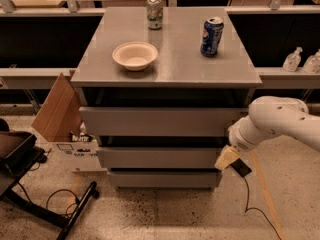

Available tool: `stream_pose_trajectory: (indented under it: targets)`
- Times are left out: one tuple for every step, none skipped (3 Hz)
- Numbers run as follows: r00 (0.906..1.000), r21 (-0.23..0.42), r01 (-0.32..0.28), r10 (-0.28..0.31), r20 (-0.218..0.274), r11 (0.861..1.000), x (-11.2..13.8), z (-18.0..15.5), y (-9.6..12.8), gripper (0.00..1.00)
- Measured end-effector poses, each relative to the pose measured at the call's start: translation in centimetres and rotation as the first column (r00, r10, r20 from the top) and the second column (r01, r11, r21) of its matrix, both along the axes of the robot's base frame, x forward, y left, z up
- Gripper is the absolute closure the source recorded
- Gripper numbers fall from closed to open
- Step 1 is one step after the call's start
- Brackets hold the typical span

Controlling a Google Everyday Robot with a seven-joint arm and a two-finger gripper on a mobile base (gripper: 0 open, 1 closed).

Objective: Close top drawer

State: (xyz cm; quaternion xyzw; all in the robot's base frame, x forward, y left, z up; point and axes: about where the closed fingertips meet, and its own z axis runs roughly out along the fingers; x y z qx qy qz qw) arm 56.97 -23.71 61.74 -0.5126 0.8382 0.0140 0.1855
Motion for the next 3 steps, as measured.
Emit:
stream_pose_trajectory:
  targets:
    - [1.0000, 0.000, -0.002, 0.002, -0.002, 1.000, -0.04, -0.12, 0.08, 0.42]
    - [1.0000, 0.001, -0.003, 0.003, -0.005, 1.000, -0.08, -0.24, 0.15, 0.65]
    - [1.0000, 0.001, -0.004, 0.004, -0.007, 1.000, -0.13, -0.36, 0.23, 0.88]
